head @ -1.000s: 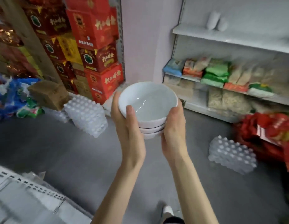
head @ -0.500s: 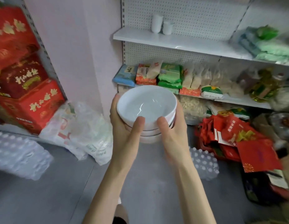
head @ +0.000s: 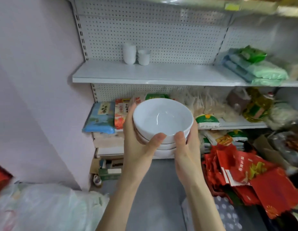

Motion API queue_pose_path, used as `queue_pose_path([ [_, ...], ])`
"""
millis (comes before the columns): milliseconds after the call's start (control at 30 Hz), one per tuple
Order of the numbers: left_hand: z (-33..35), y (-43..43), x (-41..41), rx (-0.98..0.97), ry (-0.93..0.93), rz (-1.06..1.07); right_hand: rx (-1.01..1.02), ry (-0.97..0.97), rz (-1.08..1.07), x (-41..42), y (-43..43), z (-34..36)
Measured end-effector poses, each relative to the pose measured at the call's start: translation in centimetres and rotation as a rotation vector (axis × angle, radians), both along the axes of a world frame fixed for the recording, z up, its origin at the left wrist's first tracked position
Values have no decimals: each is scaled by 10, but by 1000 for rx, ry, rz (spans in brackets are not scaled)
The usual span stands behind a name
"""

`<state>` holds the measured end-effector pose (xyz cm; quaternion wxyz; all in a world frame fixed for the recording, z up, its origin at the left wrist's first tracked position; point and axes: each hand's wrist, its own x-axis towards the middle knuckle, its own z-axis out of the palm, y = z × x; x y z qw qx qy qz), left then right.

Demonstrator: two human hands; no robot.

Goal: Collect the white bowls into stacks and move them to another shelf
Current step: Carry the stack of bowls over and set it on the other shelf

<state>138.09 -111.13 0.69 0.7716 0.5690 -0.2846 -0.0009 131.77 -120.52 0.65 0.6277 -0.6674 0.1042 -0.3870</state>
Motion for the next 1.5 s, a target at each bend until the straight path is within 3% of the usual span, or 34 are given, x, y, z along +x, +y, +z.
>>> queue_pose_path([
  [400,-37,-186,211,-10,73,11,37,27,-9,211,-183,-36],
  [700,-25,-354,366,-20,116,70,112,33,-5,379,-353,-32],
  [1133,-60,-458,499,90,170,33,133,116,-62,502,-450,-71],
  [1500,-79,-488,548,77,229,92,88,117,-35,551,-479,-91],
])
